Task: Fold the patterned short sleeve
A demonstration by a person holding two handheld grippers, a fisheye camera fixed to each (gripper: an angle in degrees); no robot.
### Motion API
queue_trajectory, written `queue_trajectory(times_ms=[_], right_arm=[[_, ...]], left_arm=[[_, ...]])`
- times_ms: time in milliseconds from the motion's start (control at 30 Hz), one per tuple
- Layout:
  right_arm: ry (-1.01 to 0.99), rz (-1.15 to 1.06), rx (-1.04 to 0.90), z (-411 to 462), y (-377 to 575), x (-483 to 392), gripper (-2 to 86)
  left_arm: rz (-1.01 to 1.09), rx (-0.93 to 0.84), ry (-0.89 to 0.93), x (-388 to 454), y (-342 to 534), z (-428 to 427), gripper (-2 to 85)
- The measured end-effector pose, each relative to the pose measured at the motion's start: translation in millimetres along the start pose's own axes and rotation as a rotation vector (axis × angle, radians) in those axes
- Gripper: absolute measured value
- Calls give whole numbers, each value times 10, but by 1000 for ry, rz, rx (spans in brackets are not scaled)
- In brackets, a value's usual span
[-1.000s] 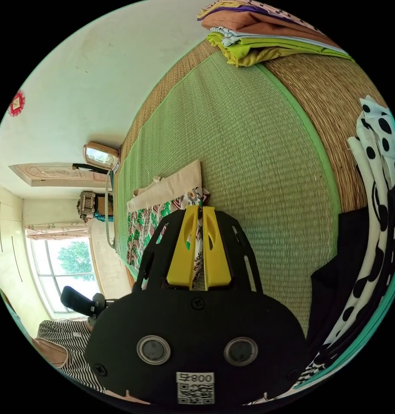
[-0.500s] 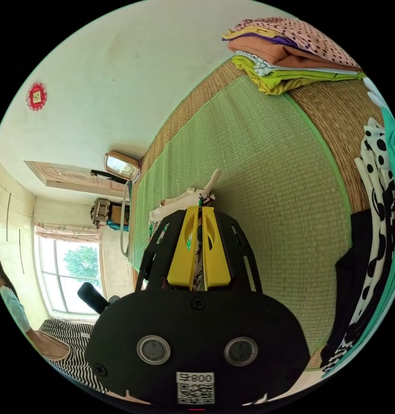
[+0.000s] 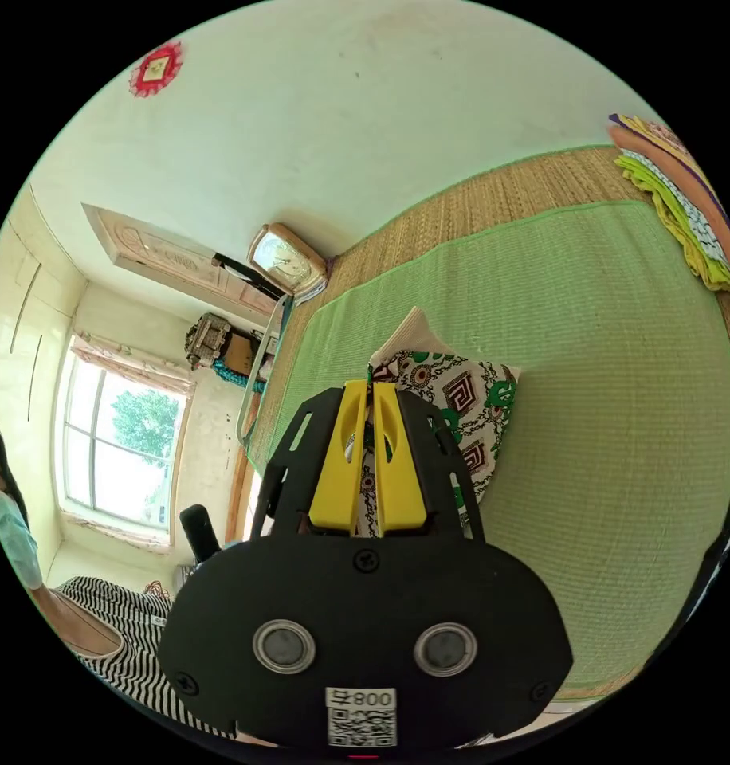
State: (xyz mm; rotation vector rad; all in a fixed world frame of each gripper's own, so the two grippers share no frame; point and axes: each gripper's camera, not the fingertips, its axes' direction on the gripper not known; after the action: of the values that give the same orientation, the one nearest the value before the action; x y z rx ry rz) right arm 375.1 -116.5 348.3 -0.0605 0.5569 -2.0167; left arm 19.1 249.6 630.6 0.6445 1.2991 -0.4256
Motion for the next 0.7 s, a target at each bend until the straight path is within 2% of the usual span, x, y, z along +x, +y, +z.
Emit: queue_trajectory(times_ms=[333,700], right_arm=[[96,-63,-216,1830,-99,-493,8],[162,-58,-310,2979,-140,-600,10]], left_arm=[[-302,102,28,-1143,224,-1162,7],[-472,168,151,-1971,278,-2133,7]])
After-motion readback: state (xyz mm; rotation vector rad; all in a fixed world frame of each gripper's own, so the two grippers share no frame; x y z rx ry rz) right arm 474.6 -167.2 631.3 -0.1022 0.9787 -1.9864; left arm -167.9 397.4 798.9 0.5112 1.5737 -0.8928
